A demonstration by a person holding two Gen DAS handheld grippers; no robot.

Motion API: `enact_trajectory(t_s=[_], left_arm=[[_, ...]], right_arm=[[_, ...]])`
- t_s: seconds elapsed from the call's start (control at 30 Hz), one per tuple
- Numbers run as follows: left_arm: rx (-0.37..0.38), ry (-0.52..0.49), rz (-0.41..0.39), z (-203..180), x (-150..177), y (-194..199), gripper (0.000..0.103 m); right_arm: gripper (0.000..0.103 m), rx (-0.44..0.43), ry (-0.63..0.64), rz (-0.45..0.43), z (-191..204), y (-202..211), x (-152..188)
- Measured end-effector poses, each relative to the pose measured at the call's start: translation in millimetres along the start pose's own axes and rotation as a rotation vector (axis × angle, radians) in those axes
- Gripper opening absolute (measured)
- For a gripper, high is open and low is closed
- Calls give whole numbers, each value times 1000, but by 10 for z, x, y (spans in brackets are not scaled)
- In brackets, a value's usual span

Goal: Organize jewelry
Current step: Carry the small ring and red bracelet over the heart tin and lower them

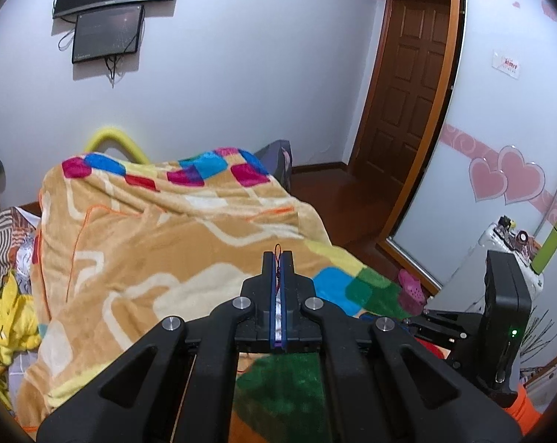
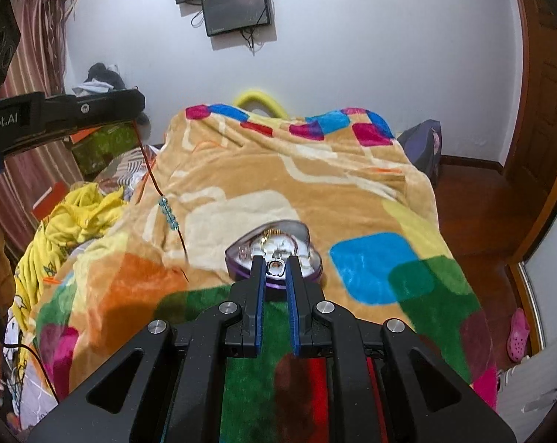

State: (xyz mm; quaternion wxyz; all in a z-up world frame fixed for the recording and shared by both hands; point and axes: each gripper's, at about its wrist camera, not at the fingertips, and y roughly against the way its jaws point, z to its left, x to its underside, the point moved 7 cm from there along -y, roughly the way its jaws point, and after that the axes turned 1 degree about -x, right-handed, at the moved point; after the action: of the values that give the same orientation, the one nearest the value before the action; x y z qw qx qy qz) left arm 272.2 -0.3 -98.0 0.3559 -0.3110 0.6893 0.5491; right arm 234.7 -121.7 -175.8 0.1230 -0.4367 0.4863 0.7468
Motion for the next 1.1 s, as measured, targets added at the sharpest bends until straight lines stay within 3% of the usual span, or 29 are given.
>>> enact_trajectory(t_s=[0.37,0.6,1.1], left_arm=[[6,-21,-38,-28,-268,-144,0],[28,-28,-15,-99,-236,-370,0],[89,46,250,51,567,-1123,0]], right_arm=[[10,-3,-10,-31,-75,-41,-133],[10,-17,-14,-21,-122,-148,-146],[10,-39,-35,82,-223,-581,50]])
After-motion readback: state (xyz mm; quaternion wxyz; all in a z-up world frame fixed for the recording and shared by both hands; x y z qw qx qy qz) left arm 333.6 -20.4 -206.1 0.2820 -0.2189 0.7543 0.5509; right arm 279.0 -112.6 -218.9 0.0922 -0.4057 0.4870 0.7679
